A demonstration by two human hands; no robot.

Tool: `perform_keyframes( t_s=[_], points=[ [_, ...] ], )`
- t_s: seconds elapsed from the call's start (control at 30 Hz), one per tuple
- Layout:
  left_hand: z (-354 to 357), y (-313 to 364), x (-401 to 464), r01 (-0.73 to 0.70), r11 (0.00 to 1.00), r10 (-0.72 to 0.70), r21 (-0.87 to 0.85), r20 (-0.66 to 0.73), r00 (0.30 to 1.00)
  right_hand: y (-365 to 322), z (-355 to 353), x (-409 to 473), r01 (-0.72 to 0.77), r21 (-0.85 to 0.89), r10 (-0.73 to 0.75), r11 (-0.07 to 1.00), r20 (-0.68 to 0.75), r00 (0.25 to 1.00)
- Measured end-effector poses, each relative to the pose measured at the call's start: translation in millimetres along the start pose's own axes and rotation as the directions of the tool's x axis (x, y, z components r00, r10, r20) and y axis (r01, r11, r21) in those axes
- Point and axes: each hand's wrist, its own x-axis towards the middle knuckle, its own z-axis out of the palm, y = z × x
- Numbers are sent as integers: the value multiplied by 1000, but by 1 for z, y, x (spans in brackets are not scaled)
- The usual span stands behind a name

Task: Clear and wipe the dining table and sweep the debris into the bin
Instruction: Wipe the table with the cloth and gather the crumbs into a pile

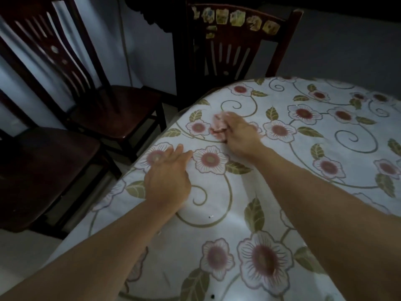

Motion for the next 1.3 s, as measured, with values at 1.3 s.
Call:
perform_keyframes(
  t_s=[1.3],
  points=[
    [-66, -53, -92, 132, 991, -130, -9, 122, 984, -129, 31, -174, 377, 269, -426, 886, 150, 892]
  ],
)
